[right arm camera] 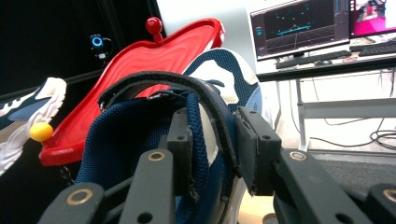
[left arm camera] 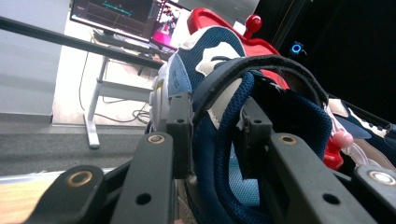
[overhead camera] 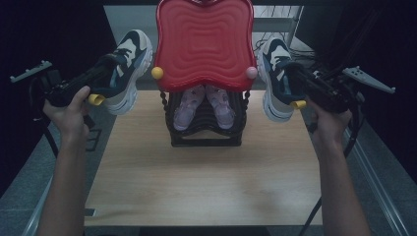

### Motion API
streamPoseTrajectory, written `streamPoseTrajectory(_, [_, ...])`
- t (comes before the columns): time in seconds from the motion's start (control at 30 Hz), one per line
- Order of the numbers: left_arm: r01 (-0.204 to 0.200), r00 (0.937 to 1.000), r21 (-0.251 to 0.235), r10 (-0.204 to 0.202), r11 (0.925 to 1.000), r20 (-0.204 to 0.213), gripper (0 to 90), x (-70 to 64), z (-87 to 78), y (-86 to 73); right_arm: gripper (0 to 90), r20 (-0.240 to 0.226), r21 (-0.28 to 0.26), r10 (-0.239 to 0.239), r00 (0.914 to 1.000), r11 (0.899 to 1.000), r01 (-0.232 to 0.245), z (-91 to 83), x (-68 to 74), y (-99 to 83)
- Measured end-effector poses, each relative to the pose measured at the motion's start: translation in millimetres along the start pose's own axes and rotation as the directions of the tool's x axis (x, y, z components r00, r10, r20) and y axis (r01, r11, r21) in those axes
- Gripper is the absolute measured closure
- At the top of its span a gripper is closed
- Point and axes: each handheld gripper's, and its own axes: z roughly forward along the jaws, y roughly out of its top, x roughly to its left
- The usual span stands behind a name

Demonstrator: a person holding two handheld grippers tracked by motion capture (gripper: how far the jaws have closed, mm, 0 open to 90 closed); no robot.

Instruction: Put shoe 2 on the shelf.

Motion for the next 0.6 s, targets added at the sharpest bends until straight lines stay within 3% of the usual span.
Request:
streamPoseTrajectory(0.37, [0.01, 0.9996, -0.005, -0.01, 0.9999, 0.028, 71.0, -8.0, 14.8, 13.8, 68.5, -0.026, -0.003, -0.016, 0.9995, 1.0, 0.016, 16.2, 14.6, 23.7])
streamPoseTrajectory(0.6, [-0.004, 0.9993, -0.001, 0.004, 1.0, 0.036, 71.0, -18.5, 25.7, 22.8, 68.5, -0.055, -0.017, -0.01, 0.9985, 1.0, 0.009, 26.5, 24.2, 34.5])
